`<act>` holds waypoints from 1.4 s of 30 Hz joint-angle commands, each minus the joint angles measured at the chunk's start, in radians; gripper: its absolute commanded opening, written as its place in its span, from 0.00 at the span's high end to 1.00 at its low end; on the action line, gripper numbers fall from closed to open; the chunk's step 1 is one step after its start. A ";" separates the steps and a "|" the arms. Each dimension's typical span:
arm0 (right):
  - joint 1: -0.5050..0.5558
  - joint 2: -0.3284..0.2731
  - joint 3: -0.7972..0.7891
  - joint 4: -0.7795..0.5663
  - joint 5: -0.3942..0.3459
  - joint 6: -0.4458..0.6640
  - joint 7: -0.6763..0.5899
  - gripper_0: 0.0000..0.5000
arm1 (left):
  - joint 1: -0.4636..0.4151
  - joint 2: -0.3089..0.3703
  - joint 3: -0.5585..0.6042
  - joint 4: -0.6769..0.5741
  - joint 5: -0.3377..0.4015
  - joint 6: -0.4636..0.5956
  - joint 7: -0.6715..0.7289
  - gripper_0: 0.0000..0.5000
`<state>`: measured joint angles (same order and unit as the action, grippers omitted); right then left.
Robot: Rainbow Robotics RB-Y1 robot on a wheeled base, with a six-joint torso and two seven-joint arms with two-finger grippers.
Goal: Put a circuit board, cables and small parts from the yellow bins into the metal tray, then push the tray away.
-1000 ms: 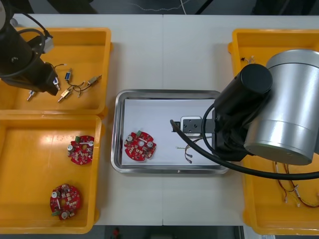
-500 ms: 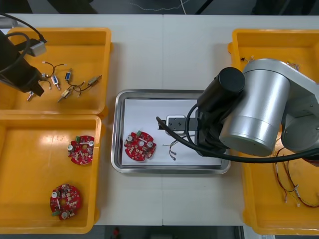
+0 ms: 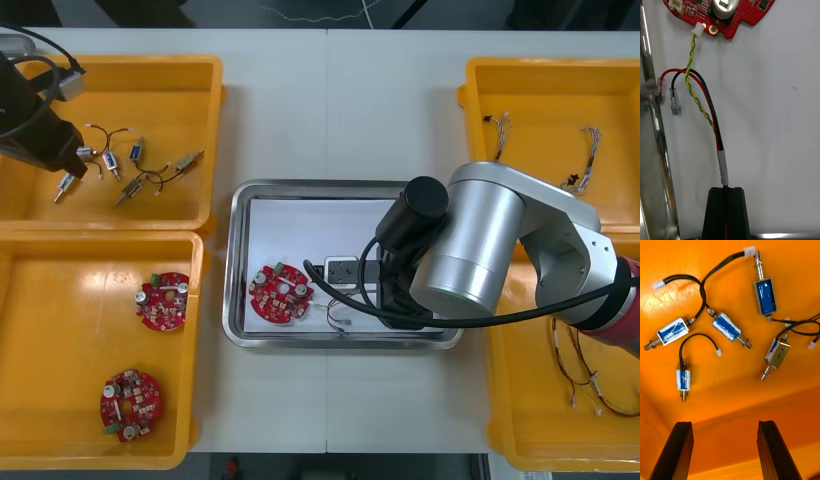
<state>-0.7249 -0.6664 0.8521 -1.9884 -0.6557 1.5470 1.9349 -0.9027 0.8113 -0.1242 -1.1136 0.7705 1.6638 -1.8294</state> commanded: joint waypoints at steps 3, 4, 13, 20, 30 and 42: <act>-0.030 0.030 0.045 0.051 0.013 -0.058 0.042 1.00 | -0.079 0.042 -0.040 0.074 -0.002 -0.070 -0.156 0.00; -0.030 0.031 0.051 0.059 0.016 -0.062 0.044 1.00 | -0.079 0.042 -0.041 0.078 -0.003 -0.079 -0.172 0.00; -0.030 0.033 0.091 0.063 0.064 -0.077 0.047 1.00 | -0.084 0.042 -0.041 0.192 0.000 -0.179 -0.294 0.00; -0.030 0.033 0.093 0.063 0.071 -0.074 0.044 0.23 | -0.085 0.035 -0.106 0.235 0.006 -0.256 -0.300 0.00; -0.028 0.028 0.091 0.033 0.073 -0.058 0.029 0.00 | -0.088 0.016 -0.117 0.296 0.013 -0.309 -0.320 0.00; 0.012 0.019 0.091 -0.041 0.133 -0.024 0.015 0.00 | -0.088 -0.009 -0.164 0.334 0.023 -0.387 -0.317 0.00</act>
<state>-0.7209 -0.6517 0.9340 -1.9812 -0.5329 1.5104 1.9387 -0.9366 0.8084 -0.2844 -0.7906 0.7839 1.2925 -2.1522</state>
